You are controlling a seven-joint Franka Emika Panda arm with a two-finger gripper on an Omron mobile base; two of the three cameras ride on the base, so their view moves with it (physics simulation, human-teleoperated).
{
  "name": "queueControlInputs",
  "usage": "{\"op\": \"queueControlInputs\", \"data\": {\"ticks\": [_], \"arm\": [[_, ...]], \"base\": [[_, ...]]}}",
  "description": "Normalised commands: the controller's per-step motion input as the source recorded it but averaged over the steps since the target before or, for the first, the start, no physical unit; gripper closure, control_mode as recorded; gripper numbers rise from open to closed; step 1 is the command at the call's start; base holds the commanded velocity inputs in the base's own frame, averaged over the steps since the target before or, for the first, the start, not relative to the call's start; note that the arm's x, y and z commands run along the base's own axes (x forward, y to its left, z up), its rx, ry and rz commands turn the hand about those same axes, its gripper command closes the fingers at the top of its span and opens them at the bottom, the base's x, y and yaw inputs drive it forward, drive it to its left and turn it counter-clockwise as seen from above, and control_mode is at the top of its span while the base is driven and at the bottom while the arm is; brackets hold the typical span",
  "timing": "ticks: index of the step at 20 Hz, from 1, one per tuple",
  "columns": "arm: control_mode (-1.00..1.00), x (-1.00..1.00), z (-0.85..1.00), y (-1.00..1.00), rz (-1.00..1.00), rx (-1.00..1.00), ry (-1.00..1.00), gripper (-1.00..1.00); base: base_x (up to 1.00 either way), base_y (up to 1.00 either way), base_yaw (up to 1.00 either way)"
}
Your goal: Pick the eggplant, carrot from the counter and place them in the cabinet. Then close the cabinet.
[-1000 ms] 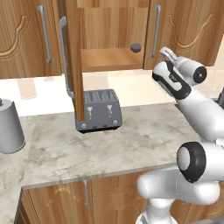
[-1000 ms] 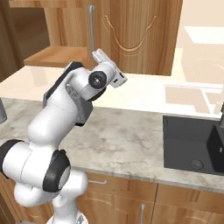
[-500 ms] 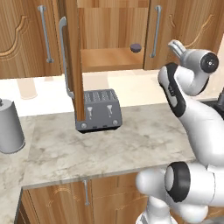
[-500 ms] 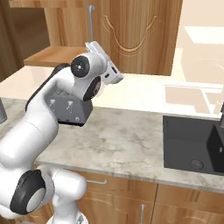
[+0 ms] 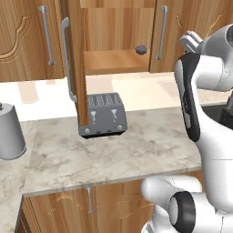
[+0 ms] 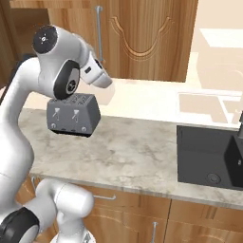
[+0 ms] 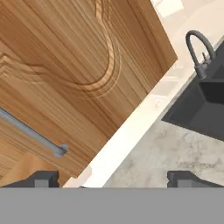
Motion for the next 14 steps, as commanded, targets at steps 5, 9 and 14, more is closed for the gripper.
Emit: {"op": "queueControlInputs", "data": {"ticks": [5,9,14], "arm": [[-1.0,-1.0,-0.02,1.0,0.04,-0.13,-0.02,-1.0],[-1.0,-1.0,0.13,0.88,0.02,-0.1,-0.11,-1.0],[-1.0,-1.0,0.01,0.85,0.0,-0.1,-0.22,-1.0]], "base": [[0.0,0.0,0.0],[0.0,0.0,0.0],[0.0,0.0,0.0]]}}
